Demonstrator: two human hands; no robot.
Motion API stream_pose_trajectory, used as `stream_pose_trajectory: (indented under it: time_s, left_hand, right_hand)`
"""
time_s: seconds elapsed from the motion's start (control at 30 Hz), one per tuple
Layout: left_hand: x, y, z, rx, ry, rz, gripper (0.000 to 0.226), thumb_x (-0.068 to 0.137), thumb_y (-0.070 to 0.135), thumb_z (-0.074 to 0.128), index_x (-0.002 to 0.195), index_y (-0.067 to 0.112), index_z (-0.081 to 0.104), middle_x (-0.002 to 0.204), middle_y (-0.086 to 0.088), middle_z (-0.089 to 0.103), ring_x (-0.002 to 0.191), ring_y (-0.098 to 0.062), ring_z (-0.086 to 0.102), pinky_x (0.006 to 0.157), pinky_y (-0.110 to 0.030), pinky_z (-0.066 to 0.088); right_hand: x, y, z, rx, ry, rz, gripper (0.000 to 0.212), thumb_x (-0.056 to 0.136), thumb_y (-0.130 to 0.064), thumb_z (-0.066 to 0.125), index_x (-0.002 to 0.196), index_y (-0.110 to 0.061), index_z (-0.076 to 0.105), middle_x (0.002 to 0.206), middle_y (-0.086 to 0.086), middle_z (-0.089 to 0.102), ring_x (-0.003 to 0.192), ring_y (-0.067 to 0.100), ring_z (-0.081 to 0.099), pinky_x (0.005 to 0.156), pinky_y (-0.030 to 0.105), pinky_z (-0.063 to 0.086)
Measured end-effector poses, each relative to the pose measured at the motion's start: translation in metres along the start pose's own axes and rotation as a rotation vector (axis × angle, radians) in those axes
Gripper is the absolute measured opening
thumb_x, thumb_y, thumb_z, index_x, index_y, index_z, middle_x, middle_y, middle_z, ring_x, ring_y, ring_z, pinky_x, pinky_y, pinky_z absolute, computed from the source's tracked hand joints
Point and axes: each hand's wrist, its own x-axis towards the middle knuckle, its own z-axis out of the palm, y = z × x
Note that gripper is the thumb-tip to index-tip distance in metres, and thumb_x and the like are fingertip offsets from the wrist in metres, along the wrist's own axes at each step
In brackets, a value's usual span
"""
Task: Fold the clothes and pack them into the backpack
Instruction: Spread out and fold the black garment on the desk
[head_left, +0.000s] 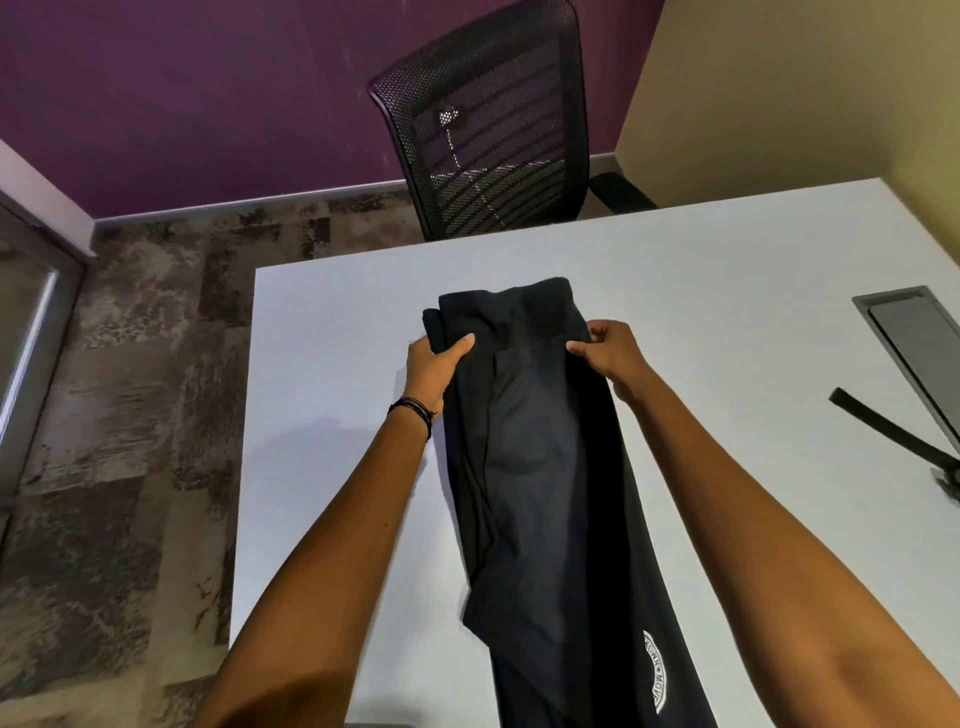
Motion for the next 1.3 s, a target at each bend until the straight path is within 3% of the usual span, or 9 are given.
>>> stream_pose_trajectory:
  time_s: [0.2,0.37,0.63,0.8,0.93,1.0,1.1,1.17,1.3]
  left_hand:
    - [-0.018,0.019,0.001,0.055,0.008,0.104,0.039,0.089,0.018,0.063,0.123,0.001,0.056,0.123,-0.015,0.061,0.110,-0.028,0.058,0.086,-0.028,0.049]
    - [-0.047,0.014,-0.002,0.134,-0.063,0.156,0.033,0.086,0.018,0.067,0.115,0.002,0.062,0.114,-0.013,0.065,0.104,-0.025,0.061,0.085,-0.029,0.050]
    - [-0.109,-0.013,-0.019,0.126,-0.132,0.156,0.029,0.083,0.016,0.071,0.110,0.008,0.066,0.109,-0.008,0.068,0.101,-0.022,0.063,0.090,-0.034,0.052]
    - [-0.165,-0.049,-0.026,0.134,-0.214,0.148,0.020,0.082,0.013,0.071,0.101,0.018,0.066,0.098,0.000,0.068,0.091,-0.013,0.065,0.076,-0.019,0.052]
    - [-0.202,-0.111,-0.036,0.317,-0.311,0.116,0.025,0.086,0.009,0.066,0.111,0.005,0.065,0.105,-0.008,0.067,0.095,-0.015,0.063,0.074,-0.013,0.048]
    - [-0.220,-0.138,-0.042,0.426,-0.432,0.124,0.025,0.086,0.004,0.064,0.111,0.004,0.064,0.103,-0.004,0.066,0.094,-0.001,0.062,0.080,-0.014,0.046]
    - [-0.239,-0.168,-0.049,0.556,-0.542,0.140,0.029,0.085,-0.001,0.063,0.113,0.006,0.064,0.109,0.006,0.061,0.098,0.018,0.053,0.087,0.001,0.035]
    - [-0.245,-0.178,-0.051,0.608,-0.551,0.142,0.030,0.085,-0.001,0.062,0.115,0.007,0.063,0.119,0.003,0.060,0.113,0.006,0.049,0.091,0.005,0.029]
    - [-0.250,-0.176,-0.048,0.655,-0.531,0.180,0.031,0.085,-0.005,0.060,0.115,0.003,0.062,0.123,-0.007,0.060,0.114,-0.008,0.048,0.093,0.003,0.028]
  right_hand:
    - [-0.013,-0.025,-0.015,0.040,0.154,-0.083,0.028,0.079,0.010,0.054,0.069,-0.016,0.053,0.074,0.004,0.056,0.075,0.019,0.054,0.066,0.022,0.047]
    - [-0.040,-0.016,-0.025,0.030,0.138,-0.115,0.013,0.082,0.003,0.064,0.090,-0.006,0.060,0.090,0.011,0.062,0.081,0.020,0.058,0.078,0.026,0.050]
    - [-0.107,0.025,-0.043,0.092,0.186,-0.154,0.018,0.081,0.004,0.064,0.096,-0.006,0.064,0.094,0.007,0.064,0.084,0.019,0.058,0.071,0.020,0.045]
    - [-0.158,0.055,-0.048,0.204,0.207,-0.185,0.024,0.081,0.011,0.059,0.093,-0.009,0.063,0.086,0.003,0.065,0.075,0.007,0.061,0.064,0.007,0.048]
    - [-0.201,0.103,-0.051,0.228,0.241,-0.183,0.033,0.072,0.024,0.050,0.086,-0.001,0.066,0.083,0.009,0.068,0.072,0.010,0.063,0.070,0.013,0.051]
    - [-0.220,0.133,-0.051,0.256,0.220,-0.111,0.027,0.072,0.022,0.055,0.080,-0.001,0.068,0.079,0.008,0.070,0.071,0.010,0.065,0.071,0.017,0.052]
    - [-0.243,0.181,-0.048,0.201,0.192,0.014,0.032,0.076,0.016,0.059,0.074,-0.014,0.070,0.079,-0.001,0.071,0.070,0.005,0.065,0.070,0.013,0.051]
    - [-0.257,0.209,-0.046,0.170,0.169,0.088,0.038,0.079,0.016,0.055,0.075,-0.019,0.069,0.083,0.001,0.071,0.080,0.013,0.066,0.072,0.011,0.052]
    - [-0.274,0.241,-0.046,0.209,0.170,0.245,0.031,0.081,0.010,0.055,0.079,-0.018,0.070,0.094,0.011,0.070,0.090,0.027,0.065,0.084,0.034,0.051]
